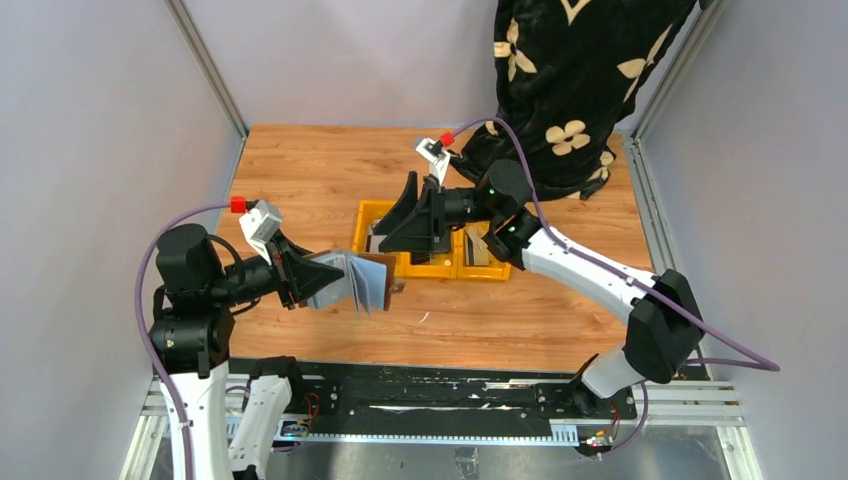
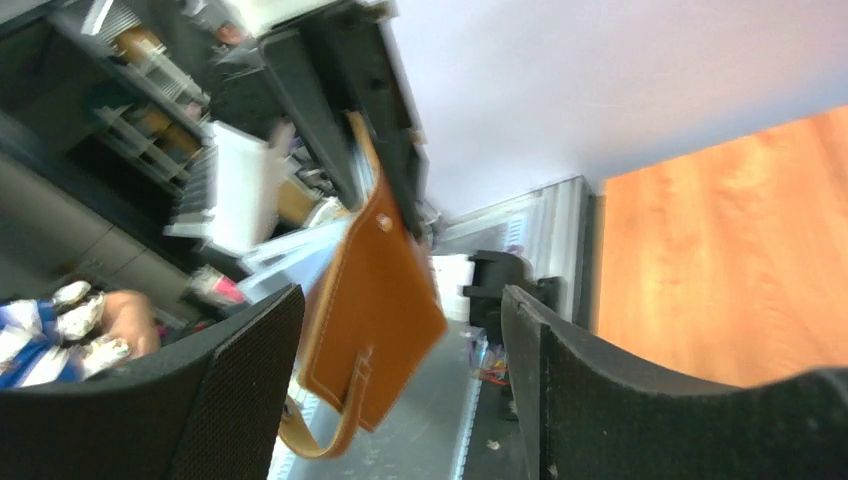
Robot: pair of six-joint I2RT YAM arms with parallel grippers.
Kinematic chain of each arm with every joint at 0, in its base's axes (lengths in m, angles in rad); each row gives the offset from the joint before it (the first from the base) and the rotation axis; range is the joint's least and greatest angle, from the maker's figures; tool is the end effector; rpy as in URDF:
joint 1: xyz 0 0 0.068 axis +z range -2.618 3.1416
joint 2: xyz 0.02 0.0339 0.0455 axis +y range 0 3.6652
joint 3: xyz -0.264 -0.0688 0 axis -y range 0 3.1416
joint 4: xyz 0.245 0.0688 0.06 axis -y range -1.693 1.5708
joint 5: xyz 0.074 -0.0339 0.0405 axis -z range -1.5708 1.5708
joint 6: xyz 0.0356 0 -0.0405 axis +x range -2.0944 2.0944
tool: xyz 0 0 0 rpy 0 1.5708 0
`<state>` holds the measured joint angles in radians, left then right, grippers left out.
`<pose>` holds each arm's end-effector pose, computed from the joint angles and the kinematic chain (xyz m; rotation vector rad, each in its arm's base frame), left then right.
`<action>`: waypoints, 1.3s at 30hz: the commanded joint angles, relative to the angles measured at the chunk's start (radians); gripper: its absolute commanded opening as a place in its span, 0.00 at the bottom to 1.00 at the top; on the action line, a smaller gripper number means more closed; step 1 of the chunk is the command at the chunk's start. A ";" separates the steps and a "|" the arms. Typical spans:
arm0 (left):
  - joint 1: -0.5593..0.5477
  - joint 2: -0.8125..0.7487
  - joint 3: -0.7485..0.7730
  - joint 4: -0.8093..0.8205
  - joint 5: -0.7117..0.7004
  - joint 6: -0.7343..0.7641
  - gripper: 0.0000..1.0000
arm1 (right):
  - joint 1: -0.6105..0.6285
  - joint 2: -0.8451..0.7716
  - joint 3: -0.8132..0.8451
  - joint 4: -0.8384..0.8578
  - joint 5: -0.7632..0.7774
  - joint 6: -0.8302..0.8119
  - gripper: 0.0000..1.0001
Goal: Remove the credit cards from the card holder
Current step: Remove the credit card from the card holder.
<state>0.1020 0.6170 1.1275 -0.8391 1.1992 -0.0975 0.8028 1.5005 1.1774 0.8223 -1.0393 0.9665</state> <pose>0.0744 -0.0257 0.4103 0.6337 1.7085 -1.1163 0.2097 0.2613 0.4000 -1.0456 1.2799 1.9822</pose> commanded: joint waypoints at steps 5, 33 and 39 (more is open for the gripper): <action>0.002 0.051 0.088 -0.214 -0.506 0.402 0.00 | -0.004 -0.069 0.245 -0.814 0.263 -0.609 0.79; -0.021 0.207 0.135 -0.469 -0.113 0.526 0.00 | 0.124 0.125 0.233 -0.603 -0.046 -0.576 0.81; -0.022 0.216 0.143 -0.469 -0.076 0.491 0.00 | 0.131 0.149 0.230 -0.626 -0.094 -0.561 0.53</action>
<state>0.0875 0.8257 1.2636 -1.3132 1.0588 0.4271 0.9146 1.6291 1.4193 0.1749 -1.0668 0.3786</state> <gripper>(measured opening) 0.155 0.614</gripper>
